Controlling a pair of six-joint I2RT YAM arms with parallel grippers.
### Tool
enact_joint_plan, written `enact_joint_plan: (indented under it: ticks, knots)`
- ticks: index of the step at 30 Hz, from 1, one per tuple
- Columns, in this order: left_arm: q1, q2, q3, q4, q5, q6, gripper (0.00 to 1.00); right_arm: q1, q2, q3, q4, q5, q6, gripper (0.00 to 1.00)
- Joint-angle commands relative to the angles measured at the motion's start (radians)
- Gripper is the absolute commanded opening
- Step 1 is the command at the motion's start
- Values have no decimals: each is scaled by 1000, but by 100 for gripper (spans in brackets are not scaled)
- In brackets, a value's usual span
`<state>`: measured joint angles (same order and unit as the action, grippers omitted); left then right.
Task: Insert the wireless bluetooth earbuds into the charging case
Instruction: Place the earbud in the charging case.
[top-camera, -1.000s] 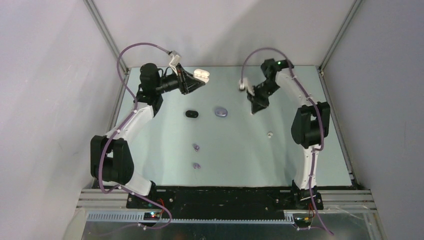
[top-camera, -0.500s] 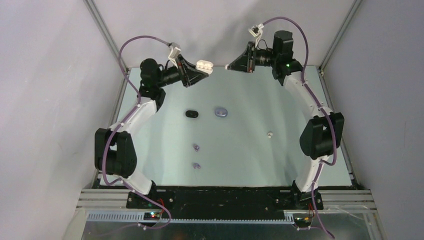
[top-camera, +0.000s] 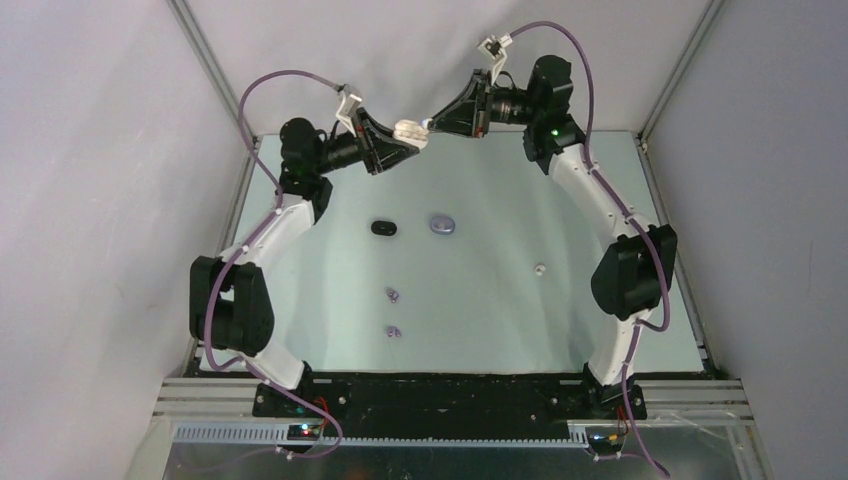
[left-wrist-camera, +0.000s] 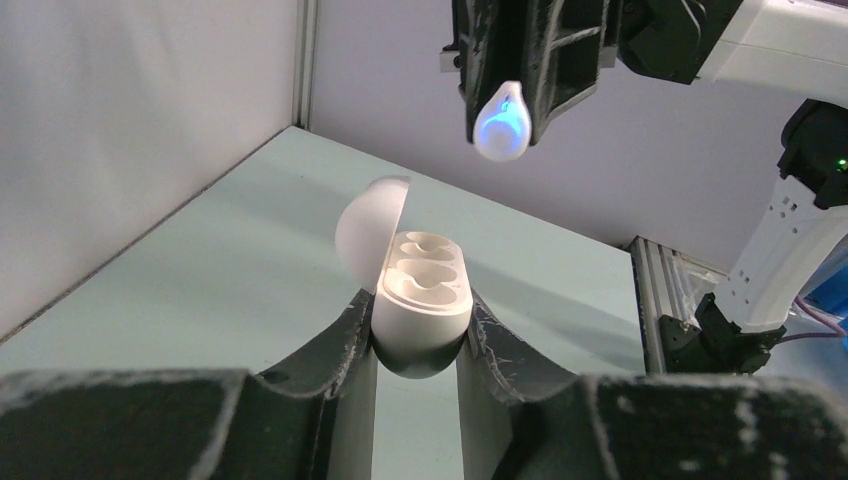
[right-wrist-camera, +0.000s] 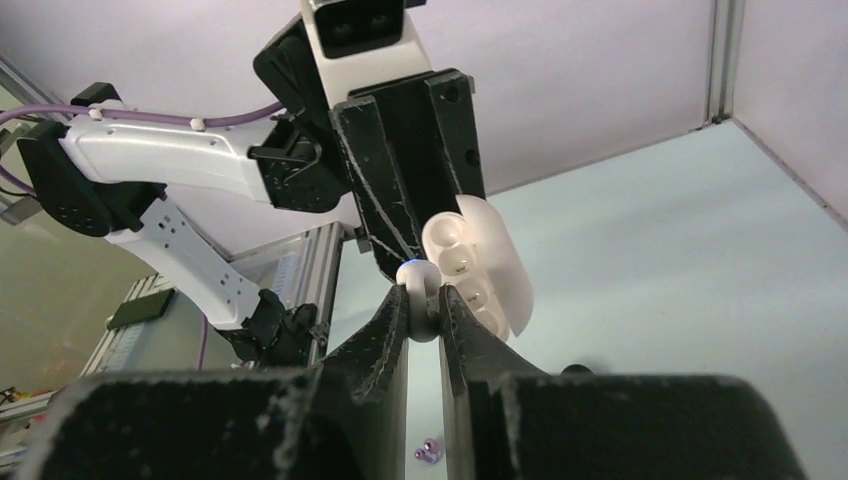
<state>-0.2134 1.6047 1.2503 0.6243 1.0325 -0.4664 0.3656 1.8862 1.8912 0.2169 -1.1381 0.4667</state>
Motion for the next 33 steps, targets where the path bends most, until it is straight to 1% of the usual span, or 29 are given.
enact_joint_plan:
  ticks: [1,17,33]
  knots:
    - [-7,-46,2,56,22,-33,0,8,9,35,25,2,-16,7]
    - [-15,-86,-6,76,24,-74,0,61,-39,-30,19,76,-105,7]
    - [-15,-99,-17,78,9,-85,0,38,-86,-80,8,87,-128,5]
